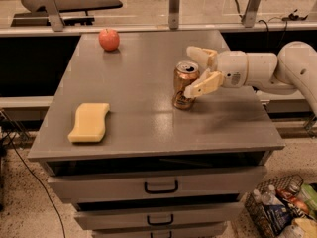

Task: Place orange can upright

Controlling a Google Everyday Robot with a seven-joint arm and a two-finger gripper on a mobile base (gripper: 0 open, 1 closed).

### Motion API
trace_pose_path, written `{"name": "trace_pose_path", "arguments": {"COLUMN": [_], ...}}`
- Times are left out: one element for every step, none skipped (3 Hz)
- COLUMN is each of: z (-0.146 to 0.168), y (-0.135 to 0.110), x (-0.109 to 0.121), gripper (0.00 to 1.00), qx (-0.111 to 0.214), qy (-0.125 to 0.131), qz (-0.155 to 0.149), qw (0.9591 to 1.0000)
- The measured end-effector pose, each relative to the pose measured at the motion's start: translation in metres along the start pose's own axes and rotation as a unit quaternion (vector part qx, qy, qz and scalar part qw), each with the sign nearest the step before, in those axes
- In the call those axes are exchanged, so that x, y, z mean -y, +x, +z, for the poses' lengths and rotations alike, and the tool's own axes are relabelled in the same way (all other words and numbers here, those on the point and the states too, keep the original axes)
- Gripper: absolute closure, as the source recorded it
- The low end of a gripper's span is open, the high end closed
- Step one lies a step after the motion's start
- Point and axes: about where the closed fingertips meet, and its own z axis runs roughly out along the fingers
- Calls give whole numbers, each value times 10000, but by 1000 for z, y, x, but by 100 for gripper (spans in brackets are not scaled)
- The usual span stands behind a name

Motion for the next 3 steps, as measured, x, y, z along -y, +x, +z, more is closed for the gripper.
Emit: {"name": "trace_pose_path", "arguments": {"z": [-12, -66, -152], "y": [-1, -17, -47], "x": [-2, -5, -13], "gripper": [0, 0, 0], "qx": [-207, -340, -549], "qy": [50, 432, 1216], "qz": [-102, -364, -664], "qw": [9997, 9978, 9888]}}
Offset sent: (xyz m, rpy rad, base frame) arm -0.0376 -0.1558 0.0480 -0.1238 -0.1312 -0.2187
